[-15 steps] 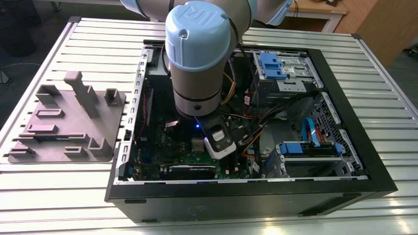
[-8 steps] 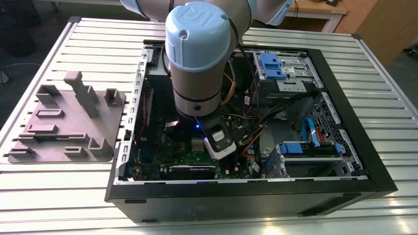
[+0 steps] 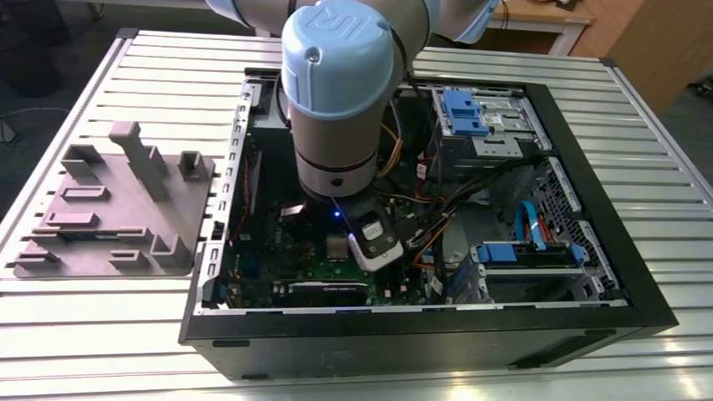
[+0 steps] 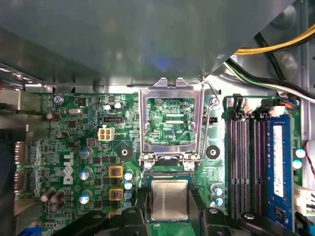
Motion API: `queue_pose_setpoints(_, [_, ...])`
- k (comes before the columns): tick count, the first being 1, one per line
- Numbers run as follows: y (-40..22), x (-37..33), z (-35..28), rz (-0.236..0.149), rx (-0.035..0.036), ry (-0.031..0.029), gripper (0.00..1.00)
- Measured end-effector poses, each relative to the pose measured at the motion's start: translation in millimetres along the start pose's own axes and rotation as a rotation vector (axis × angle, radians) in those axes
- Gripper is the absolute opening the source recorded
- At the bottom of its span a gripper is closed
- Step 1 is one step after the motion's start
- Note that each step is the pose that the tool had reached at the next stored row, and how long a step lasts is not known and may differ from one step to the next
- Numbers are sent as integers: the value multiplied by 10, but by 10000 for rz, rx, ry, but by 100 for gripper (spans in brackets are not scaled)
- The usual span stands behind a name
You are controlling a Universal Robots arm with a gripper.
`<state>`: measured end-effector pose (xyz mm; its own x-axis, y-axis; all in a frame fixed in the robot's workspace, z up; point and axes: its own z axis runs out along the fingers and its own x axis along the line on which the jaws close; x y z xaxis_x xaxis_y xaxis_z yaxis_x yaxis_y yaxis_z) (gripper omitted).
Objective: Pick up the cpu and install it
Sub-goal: 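Place the cpu into insertion slot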
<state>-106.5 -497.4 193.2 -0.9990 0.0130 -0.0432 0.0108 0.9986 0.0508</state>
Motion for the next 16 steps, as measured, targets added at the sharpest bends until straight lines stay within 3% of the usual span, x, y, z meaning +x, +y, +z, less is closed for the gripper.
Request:
queue_pose_setpoints(6, [4,-4,-80,0,0,1,46])
queue_pose_setpoints(13, [4,-4,-81,0,0,1,46])
queue_pose_setpoints(14, [4,-4,-81,0,0,1,45])
queue_pose_setpoints(16, [4,-4,-81,0,0,2,32])
